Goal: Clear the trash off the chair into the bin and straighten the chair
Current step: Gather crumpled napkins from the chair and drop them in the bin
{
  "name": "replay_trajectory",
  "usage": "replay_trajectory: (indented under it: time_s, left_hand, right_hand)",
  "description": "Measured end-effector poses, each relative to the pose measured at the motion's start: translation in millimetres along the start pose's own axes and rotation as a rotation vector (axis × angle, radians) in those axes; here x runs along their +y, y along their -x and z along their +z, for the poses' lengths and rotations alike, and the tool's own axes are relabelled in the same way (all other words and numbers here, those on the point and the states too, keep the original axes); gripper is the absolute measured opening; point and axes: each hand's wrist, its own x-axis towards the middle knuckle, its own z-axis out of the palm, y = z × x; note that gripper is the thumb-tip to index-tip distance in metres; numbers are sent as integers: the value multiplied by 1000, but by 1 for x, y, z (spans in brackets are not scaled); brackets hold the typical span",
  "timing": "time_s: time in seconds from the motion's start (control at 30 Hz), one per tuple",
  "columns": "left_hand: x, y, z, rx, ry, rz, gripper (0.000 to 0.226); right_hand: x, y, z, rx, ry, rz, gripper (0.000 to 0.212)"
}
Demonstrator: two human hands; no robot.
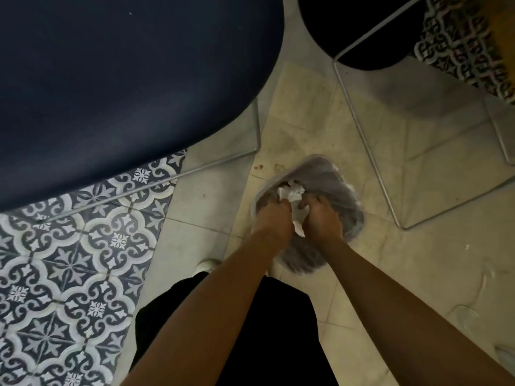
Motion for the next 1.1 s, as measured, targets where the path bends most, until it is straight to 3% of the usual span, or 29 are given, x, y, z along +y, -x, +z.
replay_trajectory:
  time_s: [0.2,0.47,0.73,1.1]
  left_hand:
    - [6,7,-3,68,46,43,42]
    - [12,50,-36,202,68,93,42]
    - [34,132,-91,401,123,158,28]
    - [48,215,-170,585,175,119,27]
  right_hand:
    - [2,4,-1,-20,-61,18,42]
    - [-13,33,-23,53,-71,-42,35]
    - [-50,97,-89,112,-140,-148,28]
    - [-116,160,-179,177,-157,-362,25]
